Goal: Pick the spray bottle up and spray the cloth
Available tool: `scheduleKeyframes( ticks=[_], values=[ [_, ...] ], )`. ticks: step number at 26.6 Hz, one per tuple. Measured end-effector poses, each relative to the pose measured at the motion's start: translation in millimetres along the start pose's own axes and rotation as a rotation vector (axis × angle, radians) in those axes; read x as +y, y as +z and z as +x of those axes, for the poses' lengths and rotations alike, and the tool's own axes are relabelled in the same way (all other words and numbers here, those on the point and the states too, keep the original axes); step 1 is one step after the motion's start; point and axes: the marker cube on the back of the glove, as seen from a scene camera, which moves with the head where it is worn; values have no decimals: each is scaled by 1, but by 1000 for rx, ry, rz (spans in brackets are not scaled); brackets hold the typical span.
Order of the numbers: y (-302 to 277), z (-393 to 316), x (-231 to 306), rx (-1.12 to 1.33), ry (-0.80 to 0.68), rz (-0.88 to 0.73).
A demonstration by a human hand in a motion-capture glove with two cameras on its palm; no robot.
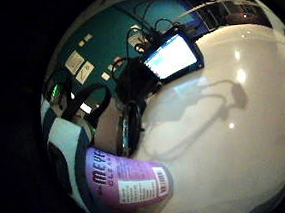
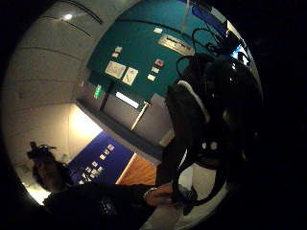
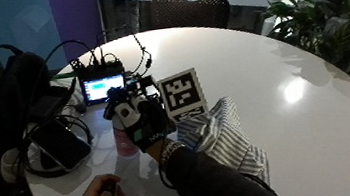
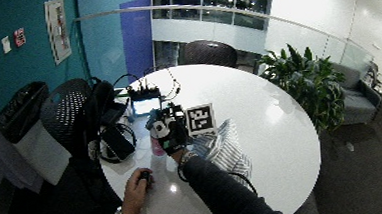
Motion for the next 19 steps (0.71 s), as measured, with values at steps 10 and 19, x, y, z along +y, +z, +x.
scheduleKeyframes(
  ticks=[10,19],
  values=[
    [2,6,1,9,92,-25],
    [-36,-37,-15,84,23,56]
  ],
)
